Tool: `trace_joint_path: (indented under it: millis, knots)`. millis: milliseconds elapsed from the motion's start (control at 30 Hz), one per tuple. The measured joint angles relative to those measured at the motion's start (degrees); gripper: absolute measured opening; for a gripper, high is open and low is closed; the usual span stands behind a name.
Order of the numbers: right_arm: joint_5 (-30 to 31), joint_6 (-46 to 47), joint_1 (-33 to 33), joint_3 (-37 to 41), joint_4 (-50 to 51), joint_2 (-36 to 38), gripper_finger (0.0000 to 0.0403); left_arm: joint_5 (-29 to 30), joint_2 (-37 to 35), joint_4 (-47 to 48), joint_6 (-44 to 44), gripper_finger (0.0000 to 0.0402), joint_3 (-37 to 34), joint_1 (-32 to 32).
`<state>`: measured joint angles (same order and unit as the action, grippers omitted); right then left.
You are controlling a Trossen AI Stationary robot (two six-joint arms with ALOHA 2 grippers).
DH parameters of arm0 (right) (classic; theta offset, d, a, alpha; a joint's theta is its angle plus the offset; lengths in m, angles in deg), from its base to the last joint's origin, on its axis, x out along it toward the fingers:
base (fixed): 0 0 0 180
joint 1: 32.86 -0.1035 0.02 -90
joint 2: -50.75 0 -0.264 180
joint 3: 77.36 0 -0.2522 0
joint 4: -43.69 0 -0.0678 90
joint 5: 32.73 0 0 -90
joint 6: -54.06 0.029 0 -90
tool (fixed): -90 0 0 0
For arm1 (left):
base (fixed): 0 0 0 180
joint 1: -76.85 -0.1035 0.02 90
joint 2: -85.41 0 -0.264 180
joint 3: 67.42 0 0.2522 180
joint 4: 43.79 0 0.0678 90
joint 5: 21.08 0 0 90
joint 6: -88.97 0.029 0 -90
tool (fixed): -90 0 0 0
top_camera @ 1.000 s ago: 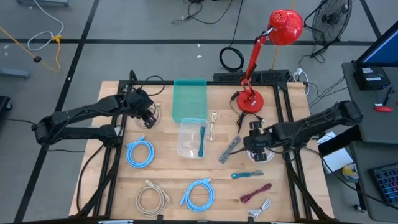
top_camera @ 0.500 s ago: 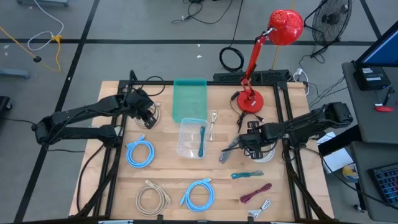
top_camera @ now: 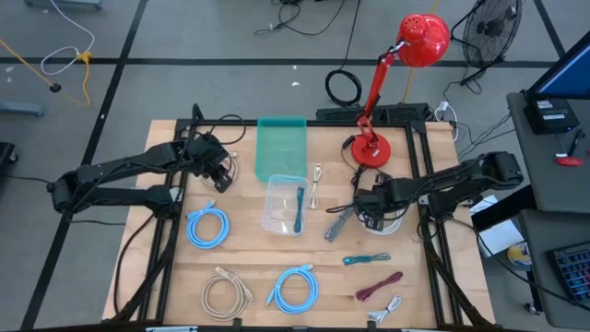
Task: Pick & Place USB Port
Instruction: Put the white rolled USB cable into the blue bin
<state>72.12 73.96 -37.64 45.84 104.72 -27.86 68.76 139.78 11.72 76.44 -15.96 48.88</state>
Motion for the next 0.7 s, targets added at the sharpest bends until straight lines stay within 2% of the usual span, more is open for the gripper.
trace_joint_path:
  millis: [133, 367, 433, 567, 700]
  knots:
    - [-1.57, 3.12, -0.33, -3.11, 5.22, 2.26, 0.0183, 0.04, 0.0, -0.03, 0.02, 0.0024, 0.0, 0.0]
    - [1.23, 0.87, -2.02, -5.45, 14.77, 8.29, 0.0183, 0.07, 0.0, -0.01, -0.04, 0.0024, 0.0, 0.0]
    - [1.85, 5.2, -1.9, -5.43, 20.46, 9.47, 0.0183, 0.07, 0.0, 0.16, -0.11, 0.0024, -0.01, 0.0]
    - [4.35, 19.8, -1.27, -4.91, 28.16, 11.63, 0.0183, 0.09, 0.0, 0.46, 0.04, 0.0024, -0.01, 0.0]
    - [3.58, 28.7, -1.31, -1.88, 25.15, 14.64, 0.0183, 0.11, 0.0, -0.07, 0.71, 0.0024, -0.02, 0.0]
